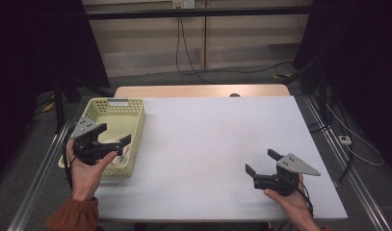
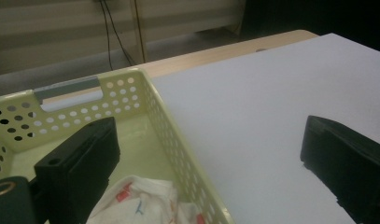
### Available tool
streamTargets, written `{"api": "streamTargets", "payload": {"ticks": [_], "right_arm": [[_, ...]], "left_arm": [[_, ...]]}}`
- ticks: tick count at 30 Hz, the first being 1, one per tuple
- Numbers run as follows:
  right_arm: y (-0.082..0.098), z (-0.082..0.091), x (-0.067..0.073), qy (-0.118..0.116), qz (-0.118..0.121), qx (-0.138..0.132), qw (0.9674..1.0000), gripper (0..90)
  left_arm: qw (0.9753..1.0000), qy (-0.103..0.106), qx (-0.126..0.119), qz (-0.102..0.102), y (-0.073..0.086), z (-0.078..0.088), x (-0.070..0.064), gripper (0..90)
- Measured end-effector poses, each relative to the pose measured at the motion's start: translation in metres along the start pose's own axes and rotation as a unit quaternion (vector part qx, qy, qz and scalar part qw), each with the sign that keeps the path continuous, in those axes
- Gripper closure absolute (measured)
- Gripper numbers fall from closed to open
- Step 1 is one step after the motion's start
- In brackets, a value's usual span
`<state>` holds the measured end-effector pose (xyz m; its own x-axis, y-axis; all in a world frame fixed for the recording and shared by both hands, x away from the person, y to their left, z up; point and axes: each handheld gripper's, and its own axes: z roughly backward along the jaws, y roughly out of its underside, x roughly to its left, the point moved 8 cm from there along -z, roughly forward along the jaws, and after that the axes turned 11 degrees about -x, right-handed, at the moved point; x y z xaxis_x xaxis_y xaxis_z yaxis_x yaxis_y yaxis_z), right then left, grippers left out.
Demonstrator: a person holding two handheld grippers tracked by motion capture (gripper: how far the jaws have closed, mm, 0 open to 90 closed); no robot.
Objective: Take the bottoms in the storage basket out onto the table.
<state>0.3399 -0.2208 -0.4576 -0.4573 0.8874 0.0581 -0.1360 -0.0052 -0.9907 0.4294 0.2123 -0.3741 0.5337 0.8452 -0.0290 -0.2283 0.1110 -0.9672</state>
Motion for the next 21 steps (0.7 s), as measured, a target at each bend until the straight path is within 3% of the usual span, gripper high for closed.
{"api": "streamTargets", "payload": {"ticks": [4,10,11,16,21], "right_arm": [[0.0,0.0,0.0,-0.001,-0.001,0.001,1.0,3.7],[0.0,0.0,0.0,-0.002,-0.002,0.001,1.0,3.7],[0.0,0.0,0.0,-0.001,-0.004,0.0,1.0,3.7],[0.001,0.0,0.0,-0.002,-0.002,0.001,1.0,3.7],[0.001,0.0,0.0,-0.003,-0.003,0.002,1.0,3.7]], "left_arm": [[1.0,-0.001,0.003,0.002,-0.002,-0.003,0.004,4.8],[0.9995,-0.005,0.026,-0.014,-0.001,-0.012,0.011,5.0],[0.9994,-0.016,0.028,-0.01,-0.001,-0.015,0.015,4.7],[0.9986,-0.03,0.044,0.0,-0.001,-0.024,0.026,4.5],[0.9977,-0.032,0.06,-0.002,0.002,-0.032,0.032,4.6]]}}
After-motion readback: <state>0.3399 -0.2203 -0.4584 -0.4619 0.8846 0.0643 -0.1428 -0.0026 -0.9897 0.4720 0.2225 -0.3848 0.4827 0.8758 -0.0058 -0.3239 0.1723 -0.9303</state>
